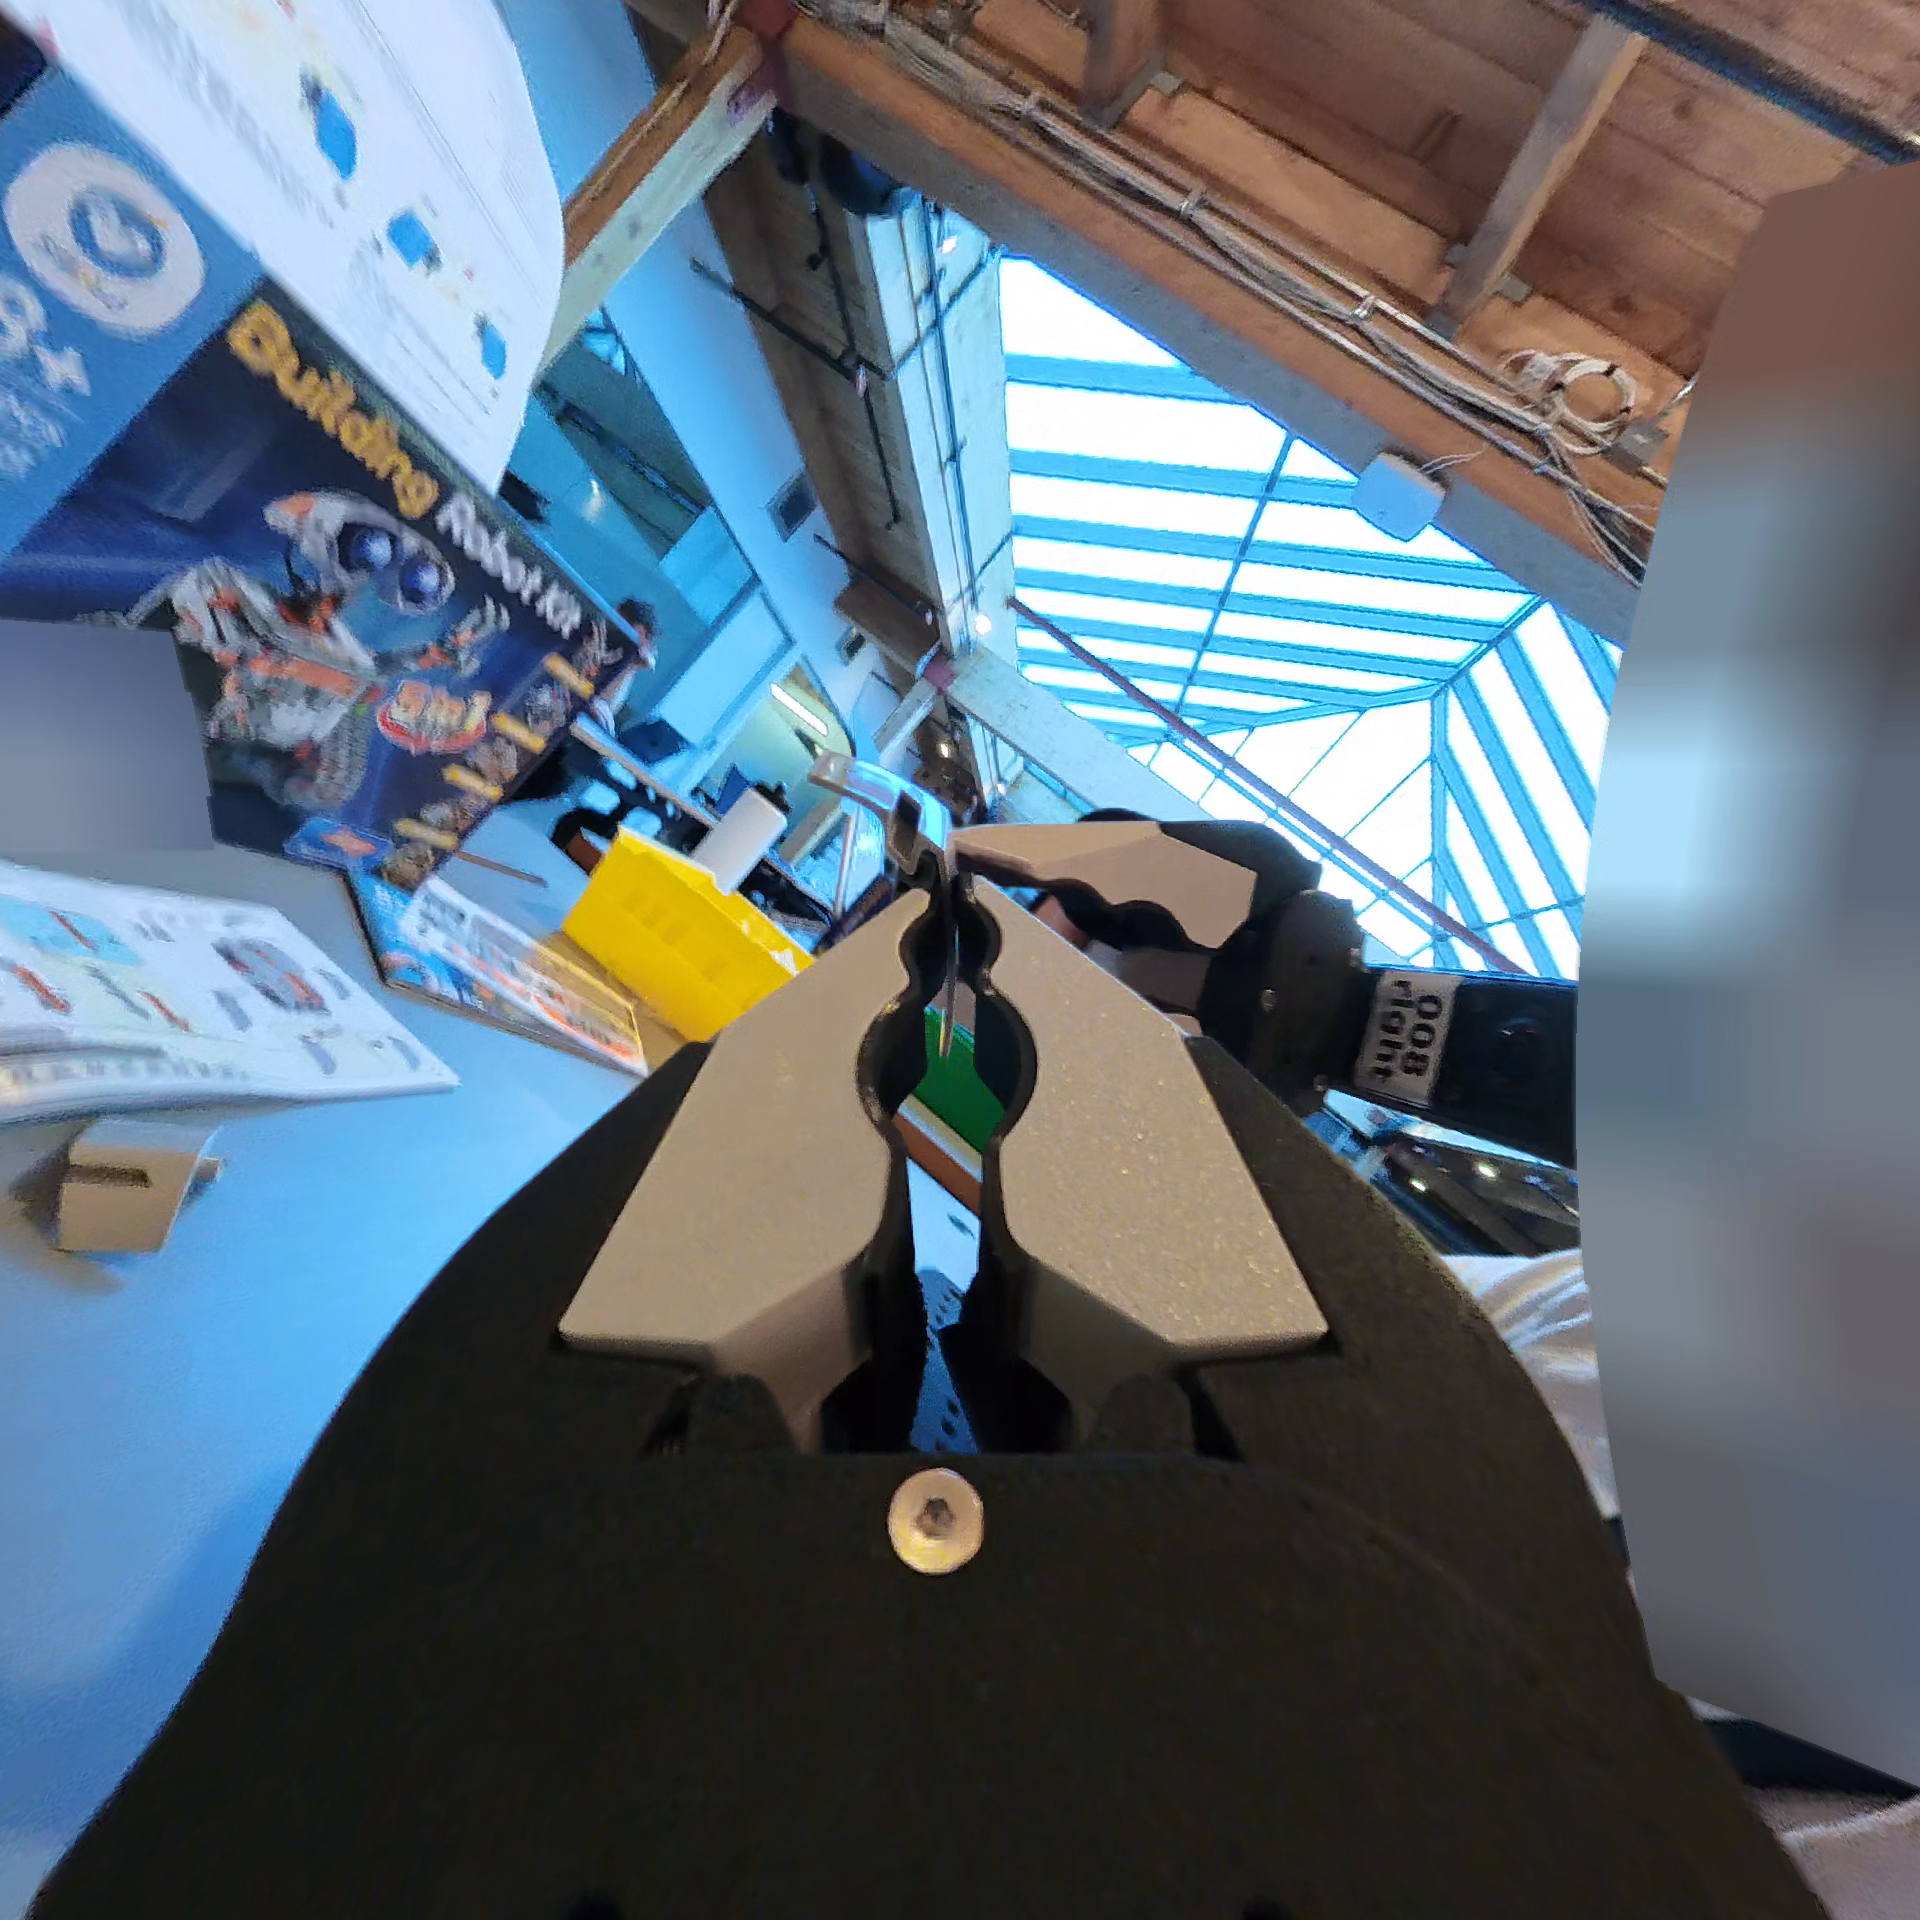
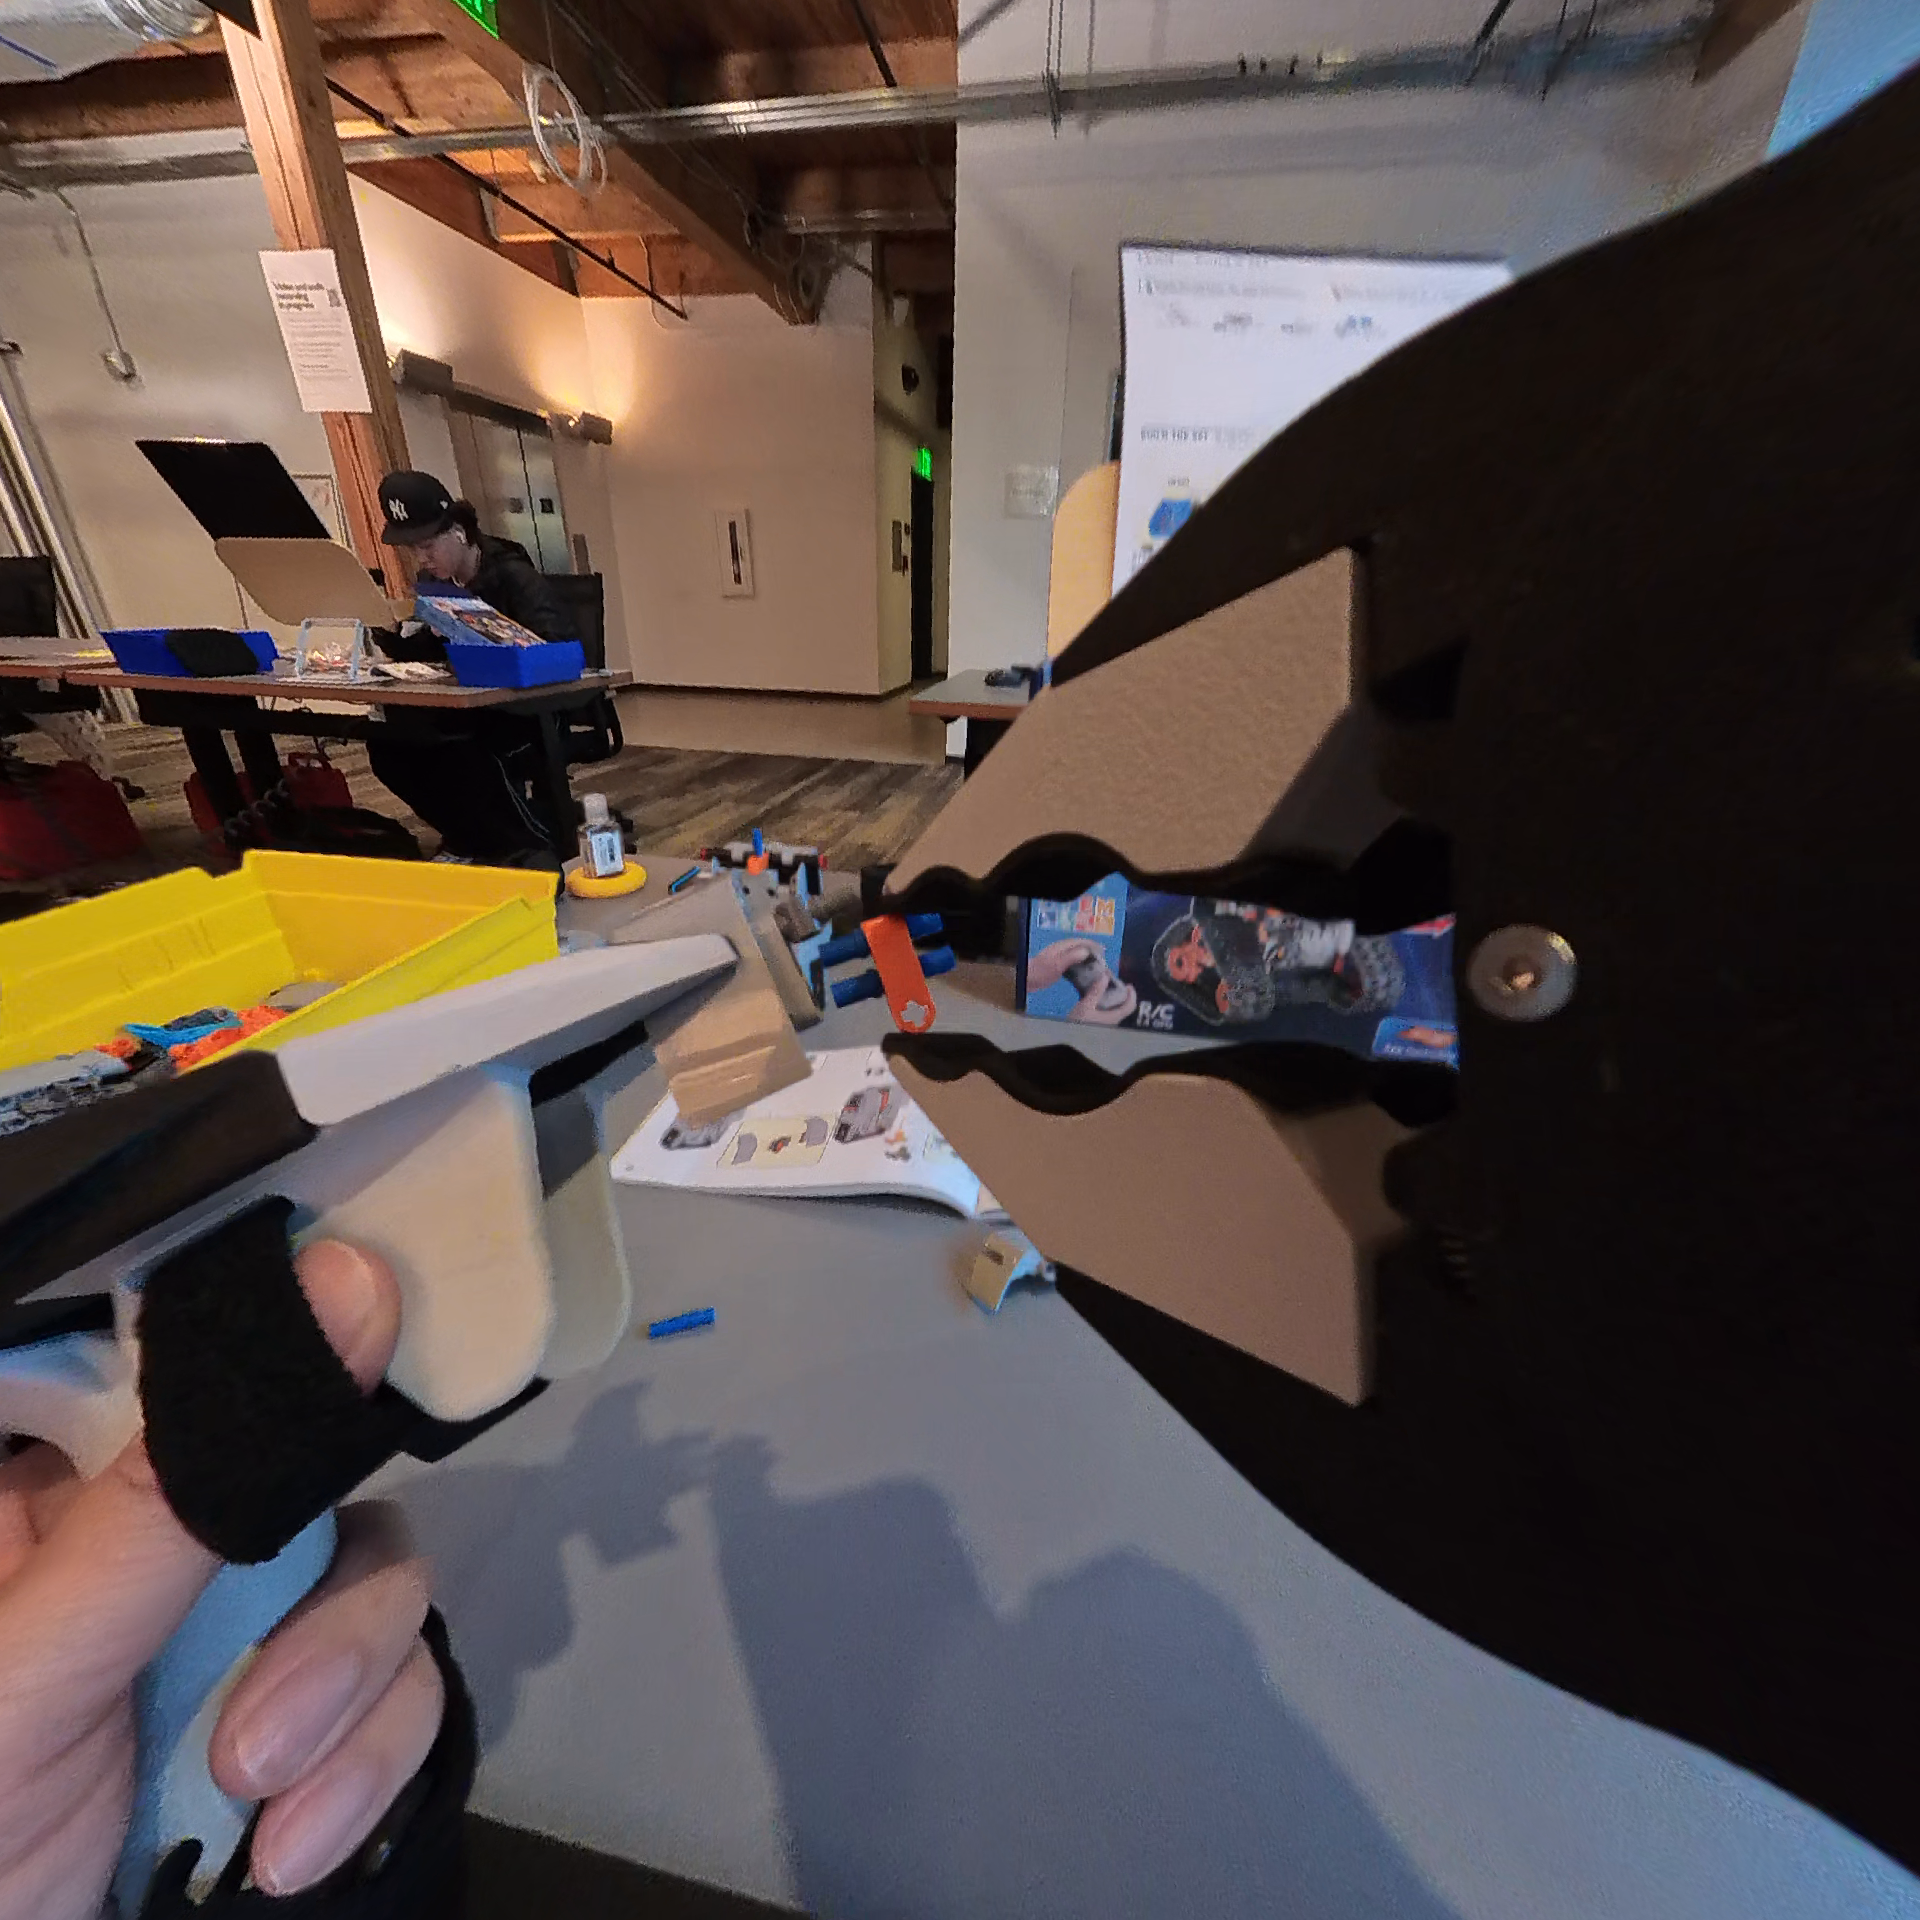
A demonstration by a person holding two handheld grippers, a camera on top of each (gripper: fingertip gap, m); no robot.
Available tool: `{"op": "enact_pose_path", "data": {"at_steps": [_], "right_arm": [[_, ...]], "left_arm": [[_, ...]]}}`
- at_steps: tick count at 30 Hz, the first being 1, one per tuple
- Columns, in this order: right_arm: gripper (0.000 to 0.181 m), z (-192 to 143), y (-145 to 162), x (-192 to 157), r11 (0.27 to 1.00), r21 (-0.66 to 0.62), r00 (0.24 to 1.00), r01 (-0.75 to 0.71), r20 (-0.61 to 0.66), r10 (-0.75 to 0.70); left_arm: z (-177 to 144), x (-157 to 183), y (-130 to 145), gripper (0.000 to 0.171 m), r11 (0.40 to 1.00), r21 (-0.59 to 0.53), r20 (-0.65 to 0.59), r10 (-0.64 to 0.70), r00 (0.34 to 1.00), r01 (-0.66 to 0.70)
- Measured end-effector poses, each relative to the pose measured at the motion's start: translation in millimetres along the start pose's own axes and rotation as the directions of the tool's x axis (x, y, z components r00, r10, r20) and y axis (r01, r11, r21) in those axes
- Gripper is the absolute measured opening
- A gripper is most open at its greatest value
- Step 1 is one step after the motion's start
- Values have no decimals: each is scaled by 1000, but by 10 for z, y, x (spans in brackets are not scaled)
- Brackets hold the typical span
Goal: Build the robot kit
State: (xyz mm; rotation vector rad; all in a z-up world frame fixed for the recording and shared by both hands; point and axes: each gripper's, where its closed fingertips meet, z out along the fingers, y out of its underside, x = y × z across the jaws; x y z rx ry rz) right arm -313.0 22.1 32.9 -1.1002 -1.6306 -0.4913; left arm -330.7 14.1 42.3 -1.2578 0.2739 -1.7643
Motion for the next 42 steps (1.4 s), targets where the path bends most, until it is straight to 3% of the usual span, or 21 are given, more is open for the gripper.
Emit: {"op": "enact_pose_path", "data": {"at_steps": [13, 18, 23, 28, 33, 37, 38, 42], "right_arm": [[21, -204, -180, 305, 985, -100, 989, 140, -38, -145], [21, -264, -243, 407, 976, -134, 980, 169, -81, -181], [20, -266, -253, 383, 979, -105, 979, 172, -95, -182], [20, -285, -234, 343, 986, -21, 979, 165, -118, -166], [21, -349, -277, 324, 987, 161, 1000, -25, -13, 27], [19, -334, -196, 276, 963, 219, 986, -159, 79, 145], [0, -350, -173, 206, 955, 232, 979, -182, 129, 155], [0, -232, 110, -334, 917, 239, 907, -320, 355, 224]], "left_arm": [[116, 337, -171, 0, 993, 76, -100, 99, 990, -92], [144, 424, -250, 0, 976, 170, -84, 150, 985, -134], [179, 379, -233, 0, 981, 180, -84, 87, 993, -71], [142, 378, -208, 0, 985, 168, -170, -4, 985, 33], [108, 411, -185, 0, 982, 159, -265, -61, 962, 106], [70, 364, -185, 0, 982, 163, -248, -50, 967, 93], [35, 346, -192, 0, 983, 163, -238, -40, 970, 81], [-220, 197, -286, 0, 983, 180, -138, 4, 990, 21]]}}
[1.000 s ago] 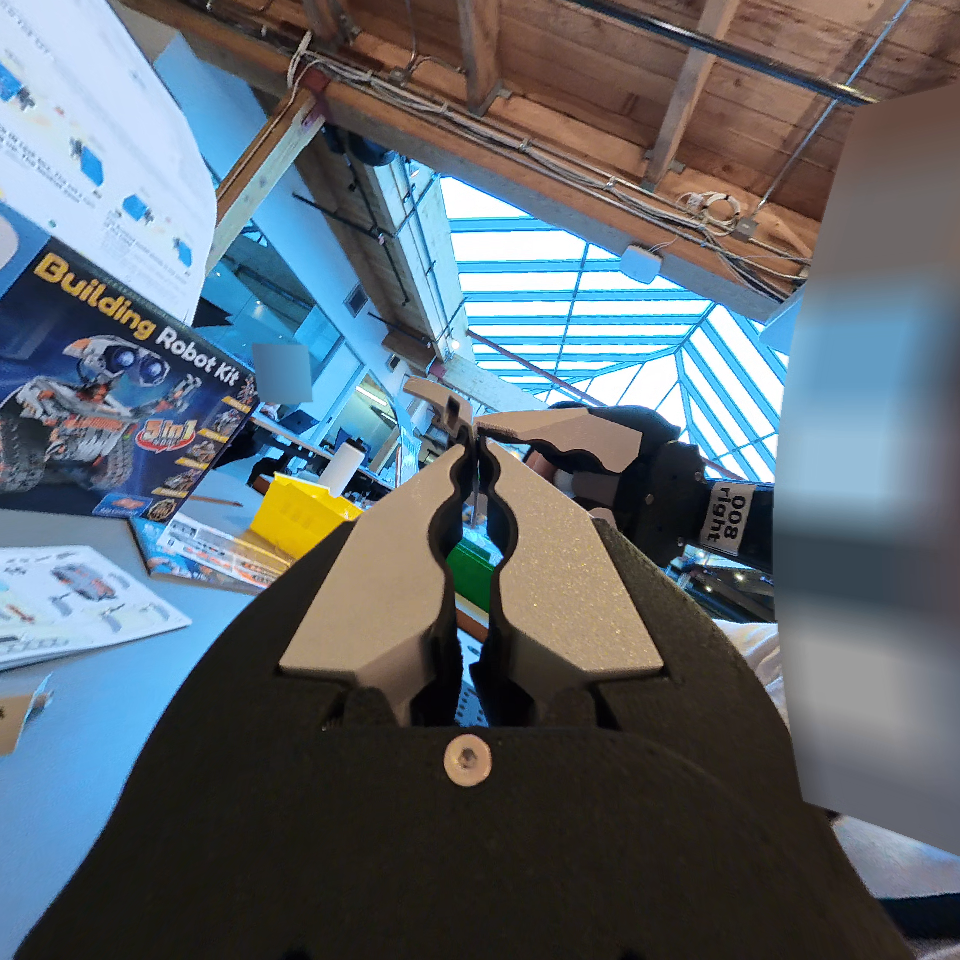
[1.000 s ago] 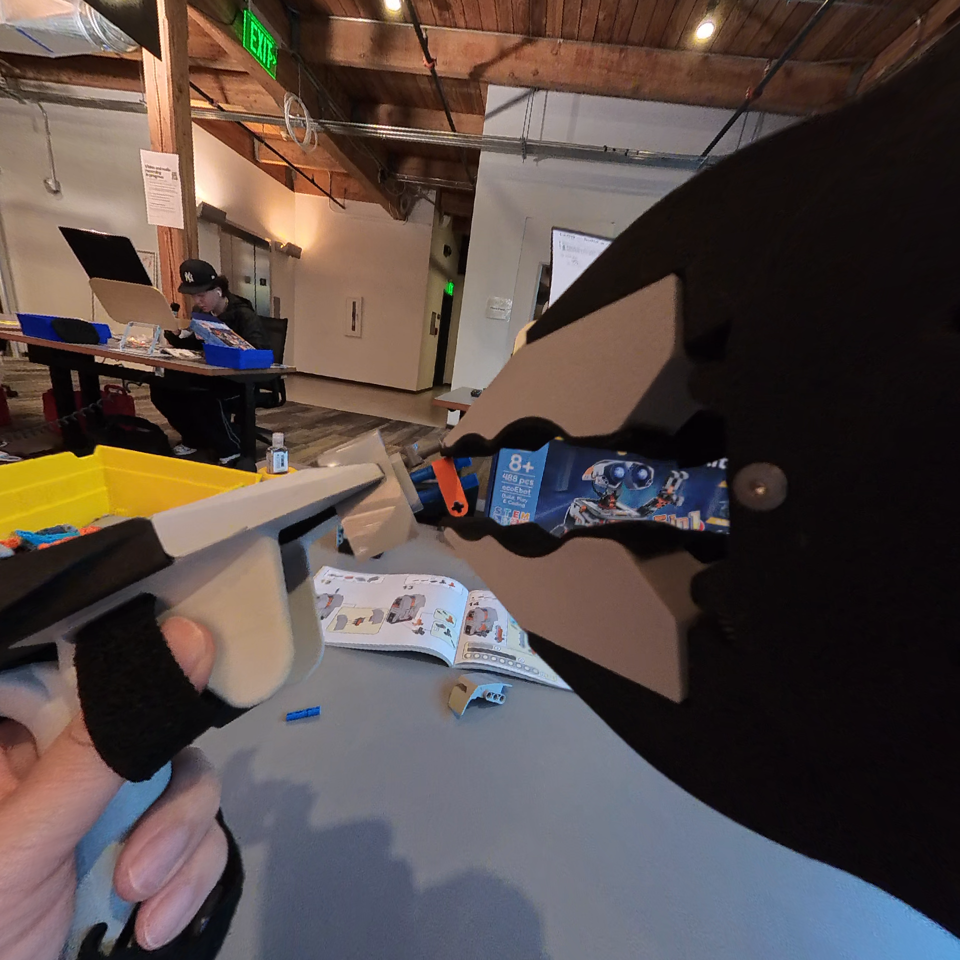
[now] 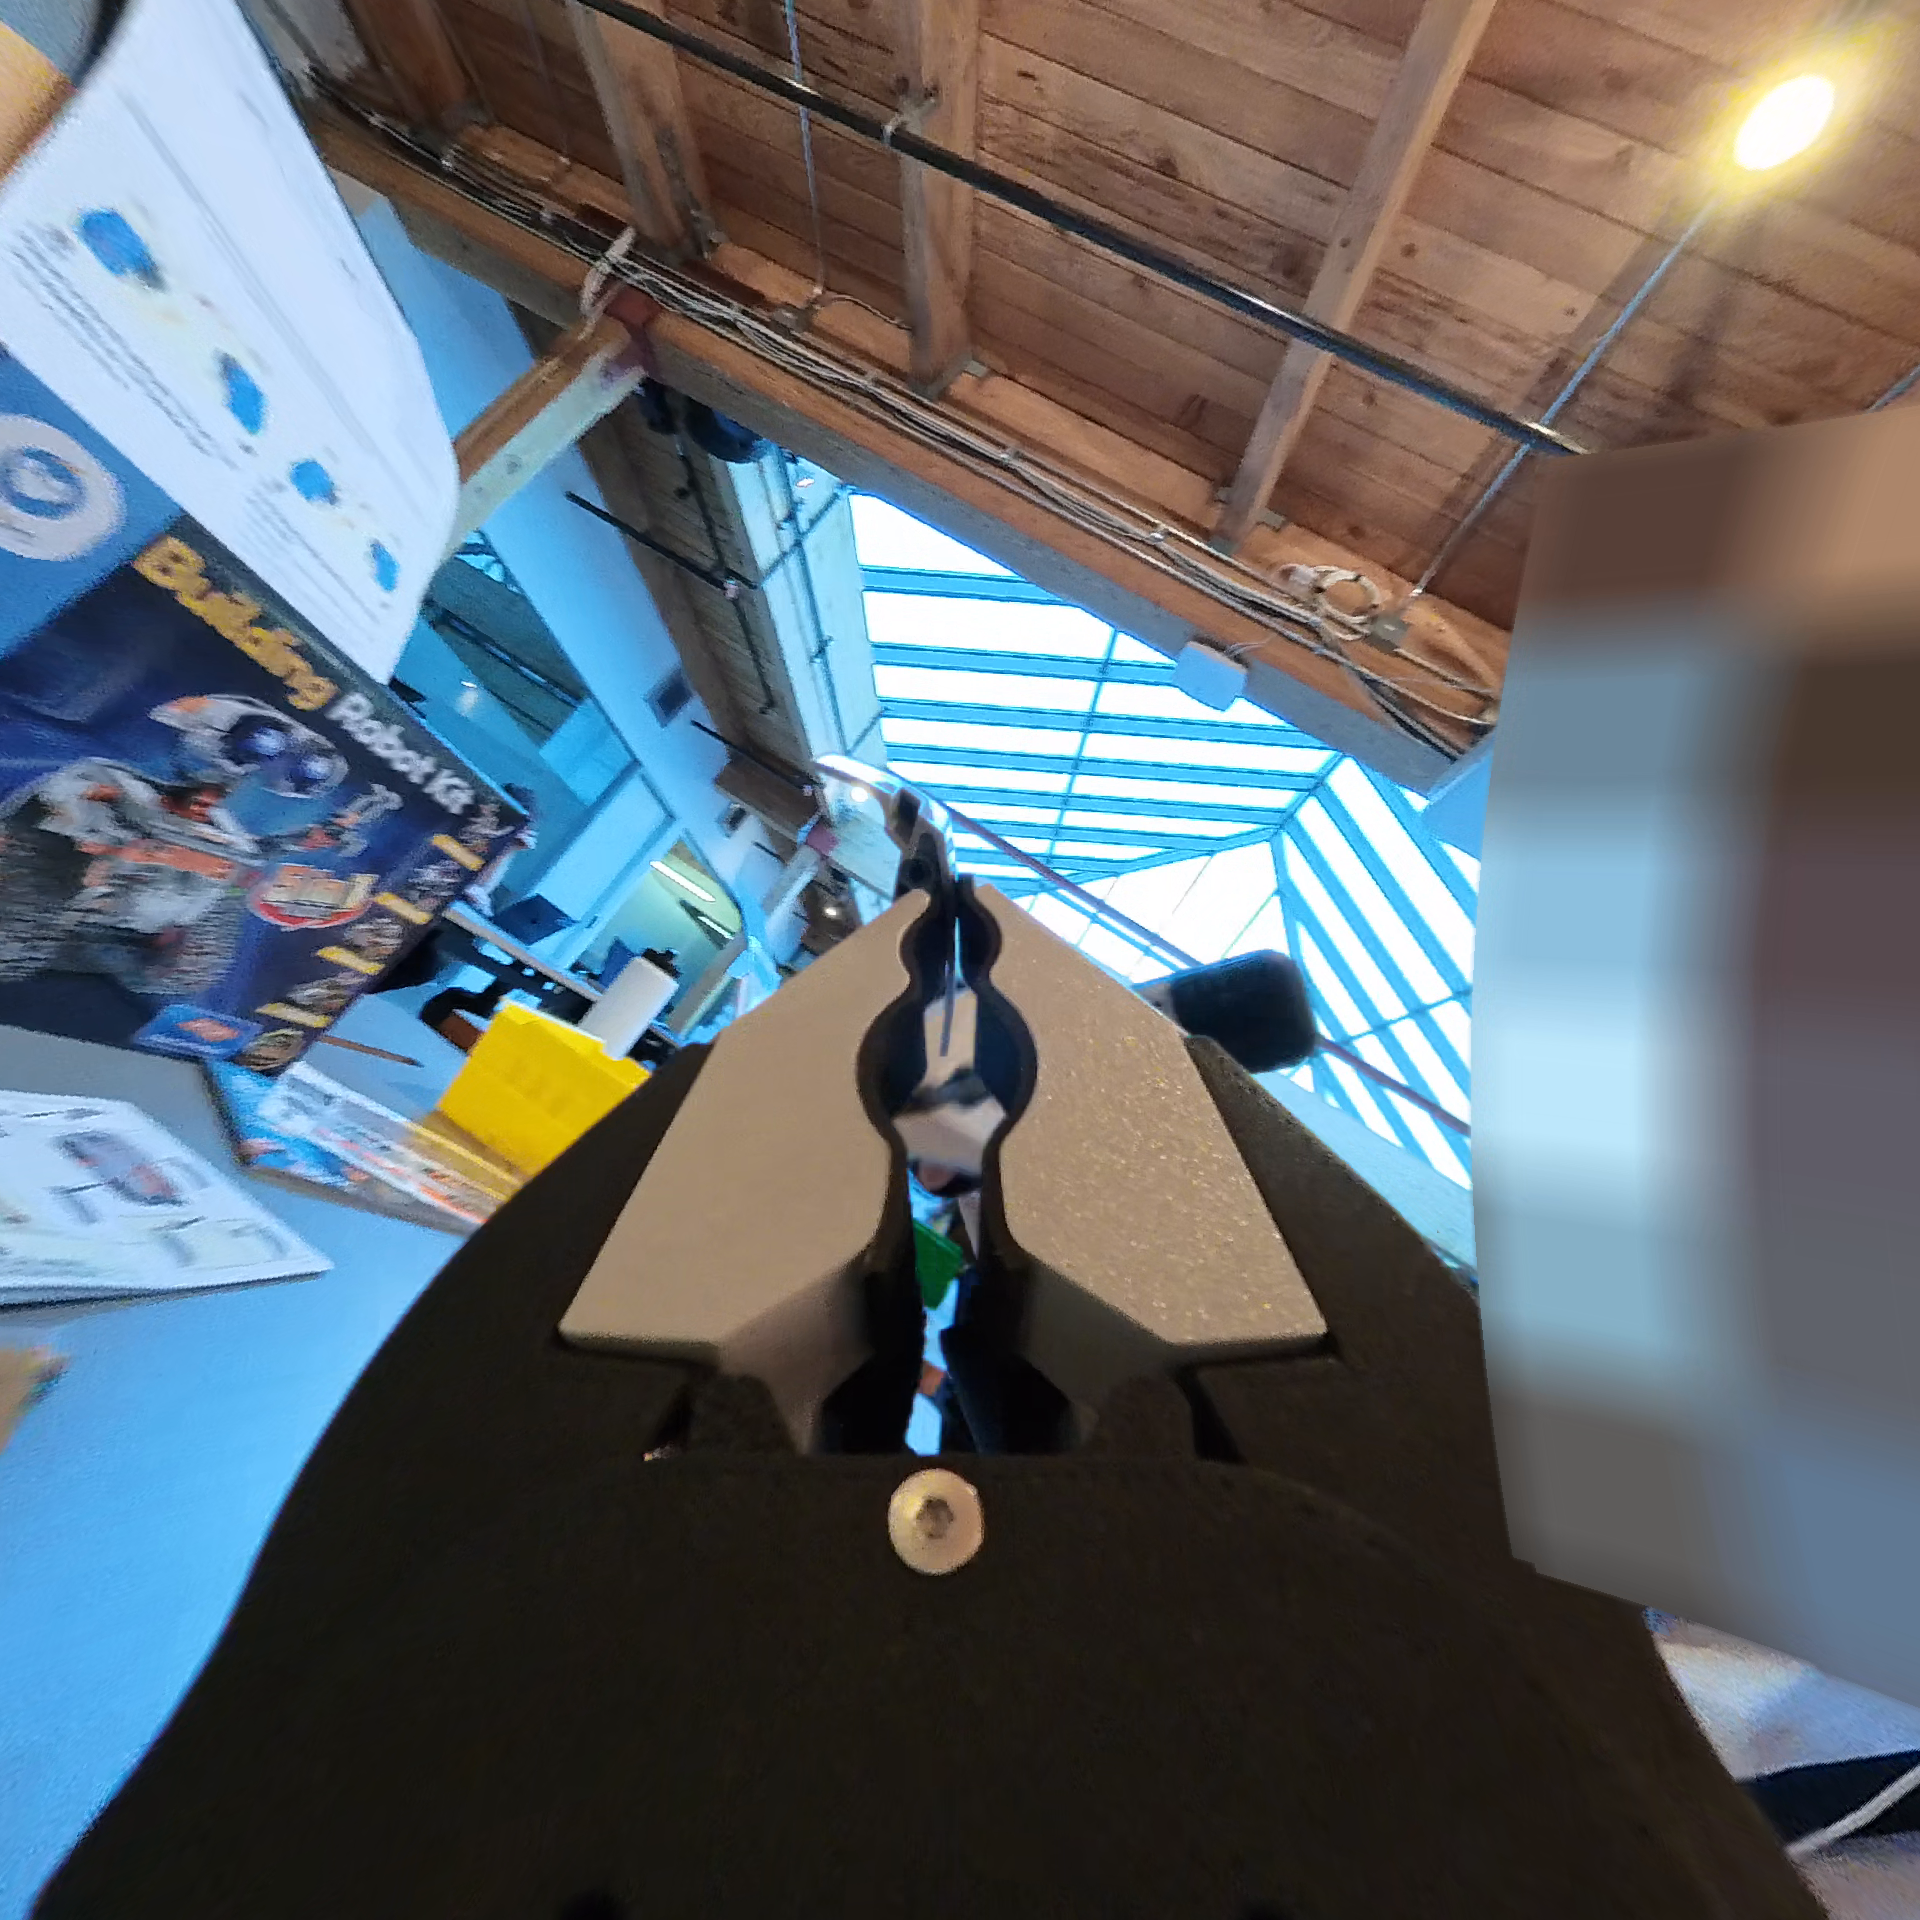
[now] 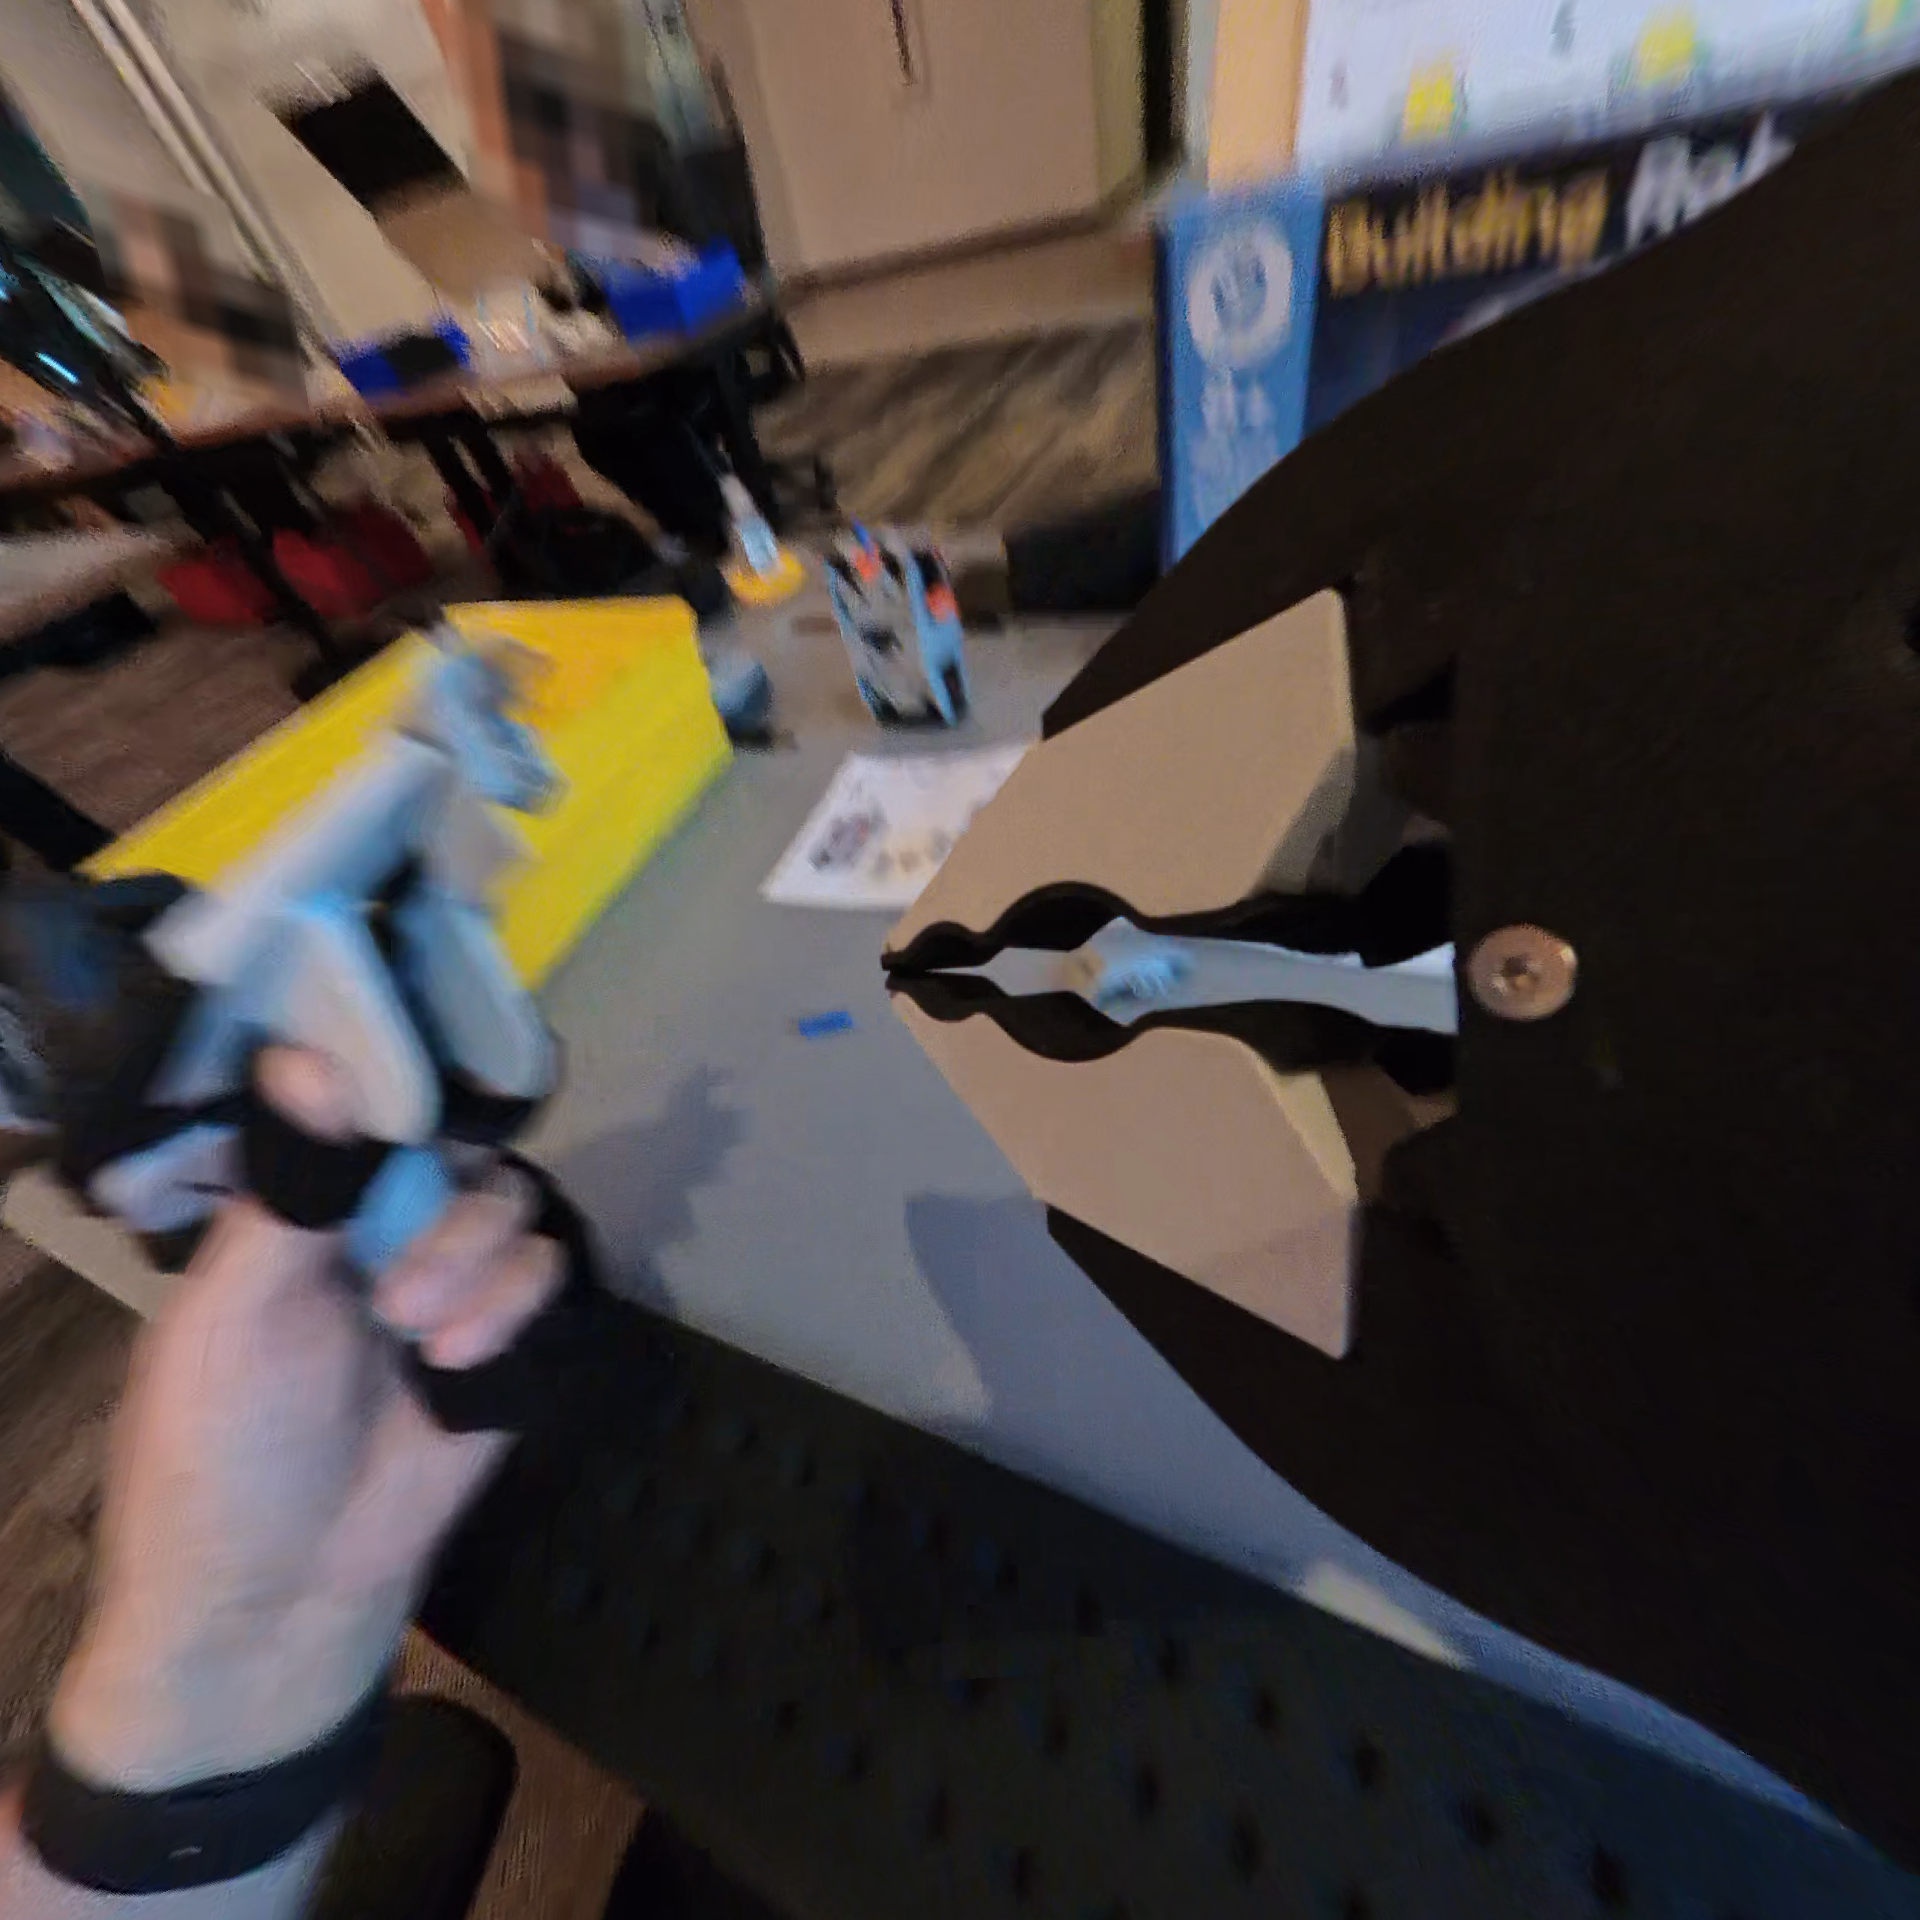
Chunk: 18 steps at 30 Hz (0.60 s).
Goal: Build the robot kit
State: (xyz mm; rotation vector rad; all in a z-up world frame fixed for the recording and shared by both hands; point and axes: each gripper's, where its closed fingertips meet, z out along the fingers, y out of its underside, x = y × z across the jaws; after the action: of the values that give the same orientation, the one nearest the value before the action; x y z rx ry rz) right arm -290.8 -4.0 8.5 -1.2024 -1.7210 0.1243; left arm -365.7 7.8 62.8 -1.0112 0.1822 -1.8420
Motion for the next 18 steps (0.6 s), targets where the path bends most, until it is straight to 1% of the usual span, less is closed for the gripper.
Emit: {"op": "enact_pose_path", "data": {"at_steps": [2, 3, 4, 5, 6, 7, 8, 9, 10, 11, 13, 15, 16, 18], "right_arm": [[0, 209, 557, -176, 986, -136, 994, -99, 29, 104], [0, 274, 842, -232, 969, -211, 990, -131, 15, 138], [0, 296, 1056, -248, 955, -247, 986, -164, -17, 165], [0, 280, 1189, -219, 947, -239, 976, -216, -61, 207], [0, 223, 1269, -148, 936, -204, 957, -287, -112, 269], [0, 125, 1304, -40, 924, -134, 928, -358, -163, 336], [0, -8, 1301, 83, 903, -28, 888, -428, -197, 415], [0, -173, 1291, 194, 867, 84, 844, -491, -200, 498], [0, -373, 1329, 312, 824, 170, 798, -541, -207, 567], [0, -605, 1422, 445, 786, 226, 749, -575, -241, 617], [0, -1117, 1642, 664, 746, 293, 667, -598, -334, 666], [0, -1571, 1885, 757, 734, 274, 603, -622, -431, 671], [0, -1757, 2020, 757, 737, 223, 584, -638, -484, 652], [4, -2090, 2289, 705, 743, 75, 566, -665, -598, 567]], "left_arm": [[-133, -35, -83, 0, 1000, 9, 45, 27, 999, -28], [-189, -43, -117, 0, 999, 12, 63, 48, 997, -49], [-236, -52, -138, 0, 997, 10, 80, 71, 994, -72], [-275, -69, -150, 0, 995, 7, 99, 95, 991, -96], [-305, -94, -156, 0, 993, 5, 116, 114, 987, -115], [-323, -122, -156, 0, 992, 1, 126, 124, 984, -125], [-328, -159, -147, 0, 993, -6, 131, 121, 984, -121], [-324, -204, -135, 0, 995, -17, 135, 104, 985, -102], [-311, -241, -124, 0, 997, -27, 133, 76, 988, -73], [-295, -268, -113, 0, 998, -38, 128, 49, 991, -44], [-260, -341, -65, 0, 996, -86, 149, 25, 989, -13], [-236, -449, 34, 0, 986, -169, 200, 25, 979, 10], [-232, -515, 110, 0, 974, -222, 231, 18, 973, 35], [-240, -665, 273, 0, 940, -328, 298, 12, 955, 91]]}}
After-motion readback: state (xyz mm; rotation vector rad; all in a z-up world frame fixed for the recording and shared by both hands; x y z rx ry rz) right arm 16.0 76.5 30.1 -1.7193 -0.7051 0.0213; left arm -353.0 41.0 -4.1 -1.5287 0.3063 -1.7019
